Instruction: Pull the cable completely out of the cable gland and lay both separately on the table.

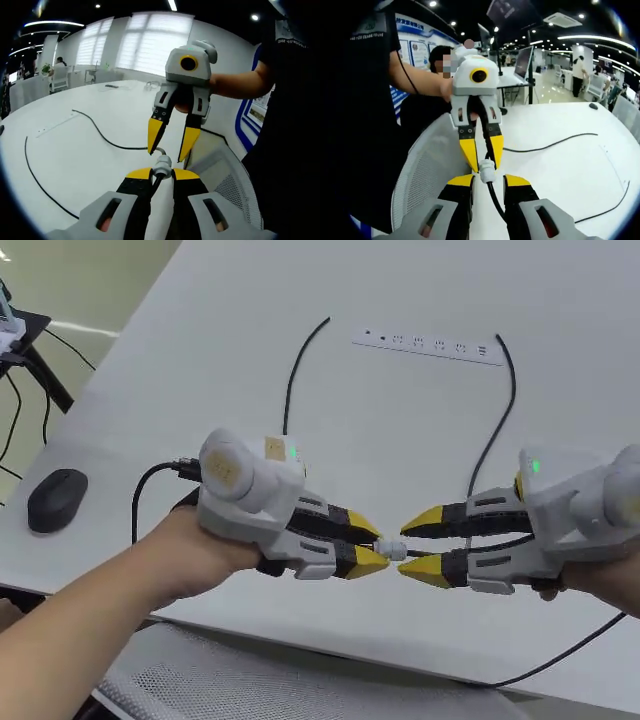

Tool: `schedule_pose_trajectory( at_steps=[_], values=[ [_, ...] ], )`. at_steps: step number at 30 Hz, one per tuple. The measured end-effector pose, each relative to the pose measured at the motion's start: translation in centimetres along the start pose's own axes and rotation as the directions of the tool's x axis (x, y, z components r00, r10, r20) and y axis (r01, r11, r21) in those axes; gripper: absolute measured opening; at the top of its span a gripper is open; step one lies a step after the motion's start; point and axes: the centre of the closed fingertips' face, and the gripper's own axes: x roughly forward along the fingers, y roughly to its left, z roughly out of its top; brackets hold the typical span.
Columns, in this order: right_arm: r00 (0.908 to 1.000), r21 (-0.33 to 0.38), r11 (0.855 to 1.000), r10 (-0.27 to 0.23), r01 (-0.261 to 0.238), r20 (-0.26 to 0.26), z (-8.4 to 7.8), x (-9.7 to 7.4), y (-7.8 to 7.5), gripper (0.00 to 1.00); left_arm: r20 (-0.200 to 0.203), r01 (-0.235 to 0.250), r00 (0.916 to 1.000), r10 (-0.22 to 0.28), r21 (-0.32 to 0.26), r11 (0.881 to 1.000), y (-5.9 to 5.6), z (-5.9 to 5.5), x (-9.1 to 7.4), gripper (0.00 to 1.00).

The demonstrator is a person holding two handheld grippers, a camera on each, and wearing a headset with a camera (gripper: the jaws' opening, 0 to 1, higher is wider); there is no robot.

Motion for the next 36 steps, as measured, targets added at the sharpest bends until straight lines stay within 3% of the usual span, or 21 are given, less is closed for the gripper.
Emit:
schedule_pose_trajectory(
  at_steps=[2,6,8,13,18,32,35,36],
  values=[
    [0.9971,0.120,0.990,0.072,-0.075,0.025,0.0,-0.1,0.6,0.24,0.000,-0.002,1.0000,0.002,0.027,1.000,0.0,0.0,-0.1,0.15],
    [0.9904,0.206,0.970,0.114,-0.128,0.079,-0.2,0.2,0.2,0.21,0.002,-0.003,1.0000,0.003,0.072,0.997,-0.2,0.1,-0.1,0.15],
    [0.9813,0.280,0.943,0.151,-0.179,0.120,-0.1,0.3,0.5,0.19,-0.004,0.000,1.0000,0.001,0.088,0.996,-0.3,0.0,-0.1,0.15],
    [0.9677,0.307,0.925,0.173,-0.224,0.183,0.6,0.1,0.8,0.16,-0.015,0.000,0.9999,0.001,0.100,0.995,-0.4,0.0,-0.1,0.15],
    [0.9690,0.315,0.922,0.177,-0.224,0.173,0.1,0.2,0.9,0.15,-0.015,-0.001,0.9999,0.002,0.098,0.995,-0.4,0.1,0.0,0.15],
    [0.9594,0.326,0.909,0.206,-0.261,0.193,0.1,0.3,1.7,0.09,-0.018,-0.002,0.9998,0.004,0.101,0.995,-1.1,0.2,0.3,0.15],
    [0.9601,0.301,0.918,0.207,-0.257,0.187,0.0,0.3,1.8,0.09,-0.019,0.001,0.9998,0.001,0.084,0.996,-1.2,0.2,0.4,0.15],
    [0.9623,0.276,0.928,0.204,-0.249,0.180,0.0,0.3,1.8,0.08,-0.020,0.000,0.9998,0.001,0.085,0.996,-1.2,0.2,0.4,0.15]
  ],
)
